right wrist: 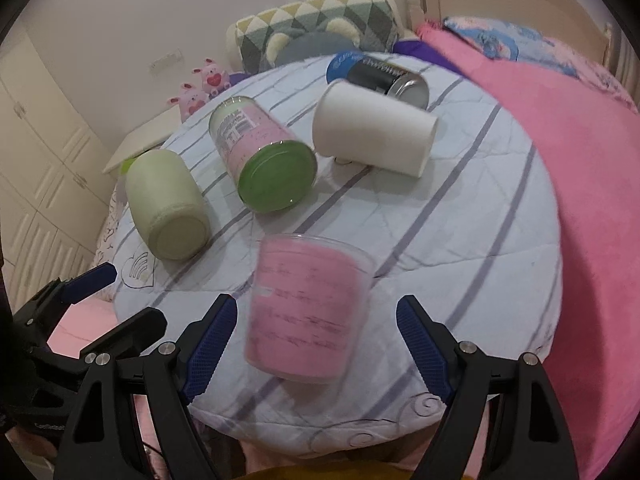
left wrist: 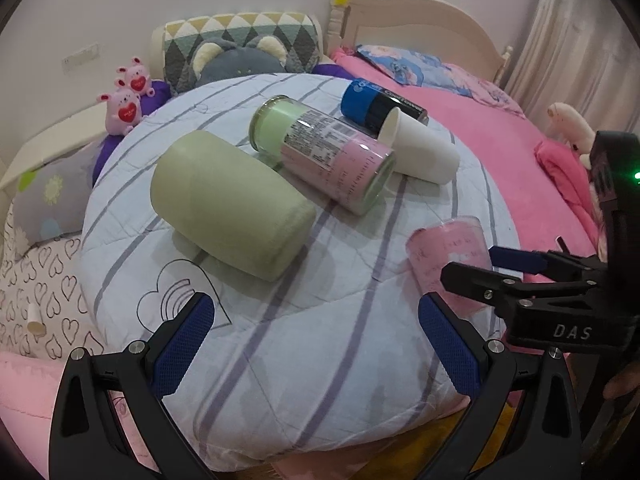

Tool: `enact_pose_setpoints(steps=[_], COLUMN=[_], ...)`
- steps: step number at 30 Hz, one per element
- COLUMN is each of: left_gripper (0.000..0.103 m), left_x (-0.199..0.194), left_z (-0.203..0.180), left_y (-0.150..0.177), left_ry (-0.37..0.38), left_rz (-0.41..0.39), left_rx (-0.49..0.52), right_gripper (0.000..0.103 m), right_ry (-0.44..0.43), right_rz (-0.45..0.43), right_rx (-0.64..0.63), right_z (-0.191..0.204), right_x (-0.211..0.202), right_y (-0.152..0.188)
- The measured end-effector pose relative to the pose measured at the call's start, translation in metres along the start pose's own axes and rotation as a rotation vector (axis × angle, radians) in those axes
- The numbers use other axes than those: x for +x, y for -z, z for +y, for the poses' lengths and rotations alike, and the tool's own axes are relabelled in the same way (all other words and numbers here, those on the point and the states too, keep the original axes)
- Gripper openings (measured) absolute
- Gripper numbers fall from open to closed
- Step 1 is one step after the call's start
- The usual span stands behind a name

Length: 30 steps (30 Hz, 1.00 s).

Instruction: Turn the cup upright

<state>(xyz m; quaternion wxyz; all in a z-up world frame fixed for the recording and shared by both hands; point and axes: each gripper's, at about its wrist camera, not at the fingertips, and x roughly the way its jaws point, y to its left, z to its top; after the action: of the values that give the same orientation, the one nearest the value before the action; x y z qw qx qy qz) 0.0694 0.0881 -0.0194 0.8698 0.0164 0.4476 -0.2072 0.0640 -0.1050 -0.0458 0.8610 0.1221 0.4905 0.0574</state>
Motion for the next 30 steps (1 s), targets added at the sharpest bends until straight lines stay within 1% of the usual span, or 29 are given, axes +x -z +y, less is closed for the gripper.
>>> enact_pose_setpoints(steps=[3,6,9,10,12,14,15,16,25,30], left_gripper=[0.103,0.103,0.103,0.103,0.103,0.103,0.103,0.103,0.103,0.103], left_x=[0.004,0.008,0.013,0.016,0.020,0.024,0.025,0.027,0.027,0.023], left_z=[0.008,0.016,0.022,0.025,0.028,0.030,0.030,0.030,0.026,0.020], left_y=[-0.002,-0.003,-0.003,-0.004,-0.004,-0.003,-0.003,-0.002,-0.005,-0.012], left_ry=[0.006,0.011,0.013,0.014,0.018,0.022,0.025,0.026,0.034,0.025], left_rz=[0.003,0.013,0.025,0.031,0.037,0.045,0.049,0.052,0.050,0.032], left_rx=[-0.016,-0.033,-0.050,-0.056,-0.065,-0.072,-0.075,-0.077,-0.075,-0.082], right_gripper=[0.083,0.083,0.083,0.083,0.083,0.083,0.079,0.069,0.070,0.070], right_ry=[-0.019,0.001,-0.026,-0.024,0.012,0.011,0.003,0.001,-0.016,-0.017], right_rz=[0.026,0.054,0.085,0.079,0.062,0.065,0.064,0.065,0.027,-0.020], right_rx=[0.028,0.036,0.046,0.041,0.014,0.001,0.000,-0.002,-0.020,-0.035], right_z=[0.000,0.001,0.001,0.002,0.006,0.008,0.009,0.008,0.006,0.003], right_x=[0.009,0.020,0.030,0.031,0.031,0.033,0.034,0.034,0.024,0.016], right_y=[-0.007,-0.014,-0.017,-0.019,-0.020,-0.021,-0.021,-0.023,-0.029,-0.036])
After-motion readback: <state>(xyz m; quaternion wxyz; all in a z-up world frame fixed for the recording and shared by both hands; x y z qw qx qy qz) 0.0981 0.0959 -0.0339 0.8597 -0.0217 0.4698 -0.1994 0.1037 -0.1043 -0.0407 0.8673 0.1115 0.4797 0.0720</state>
